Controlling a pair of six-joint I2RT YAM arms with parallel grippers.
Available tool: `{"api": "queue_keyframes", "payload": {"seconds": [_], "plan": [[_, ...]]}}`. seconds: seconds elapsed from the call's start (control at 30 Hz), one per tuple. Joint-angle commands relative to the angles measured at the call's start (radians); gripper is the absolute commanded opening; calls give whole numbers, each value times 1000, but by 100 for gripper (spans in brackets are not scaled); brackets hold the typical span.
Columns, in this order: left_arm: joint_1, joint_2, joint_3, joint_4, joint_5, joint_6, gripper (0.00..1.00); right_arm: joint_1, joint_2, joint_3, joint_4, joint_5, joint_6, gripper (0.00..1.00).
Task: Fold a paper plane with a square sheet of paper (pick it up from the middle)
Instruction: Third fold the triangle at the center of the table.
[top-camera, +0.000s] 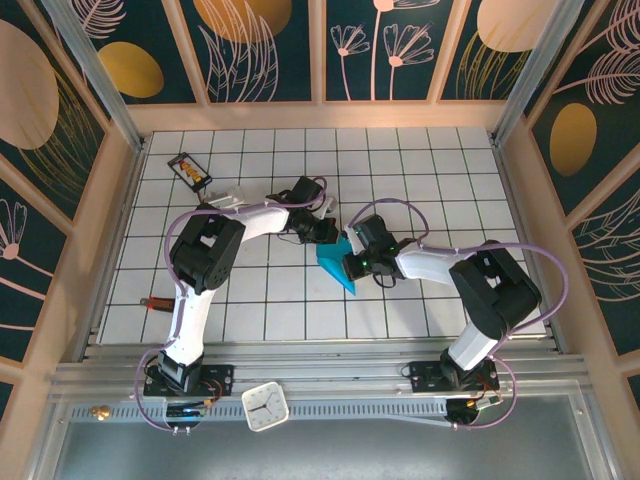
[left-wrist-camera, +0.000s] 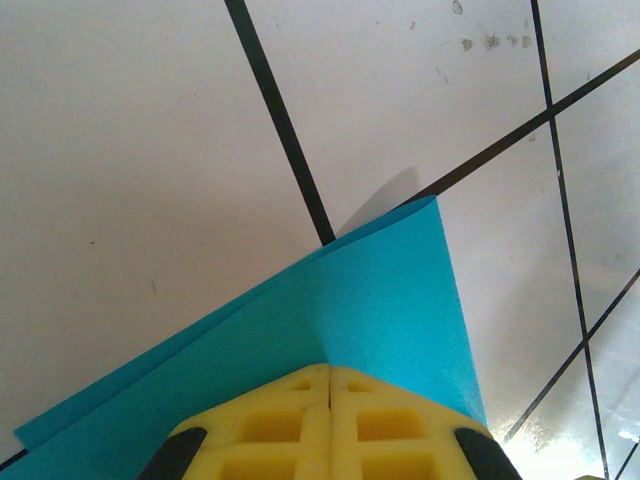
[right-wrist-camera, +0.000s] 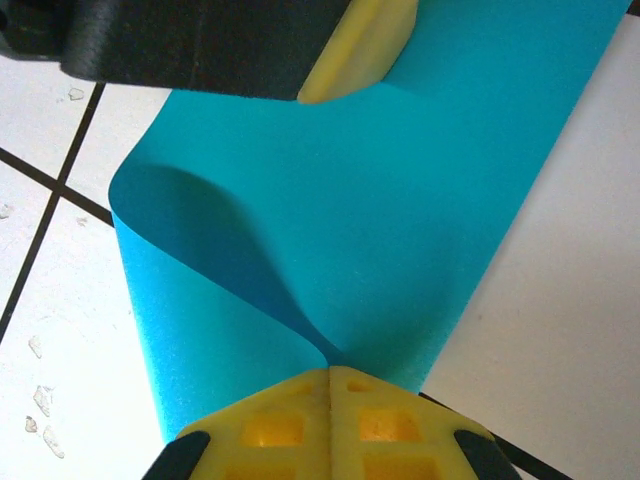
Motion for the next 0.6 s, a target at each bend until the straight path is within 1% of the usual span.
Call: {"api": "queue_keyframes", "payload": {"seconds": [0.0,0.57], "plan": [[-10,71,-13,-97,-72,19,0,-8,-31,-4,-23,20,5,0],[-10,71,-10,-100,-72,18,0,-21,1,-2,-28,13,30,0]]}}
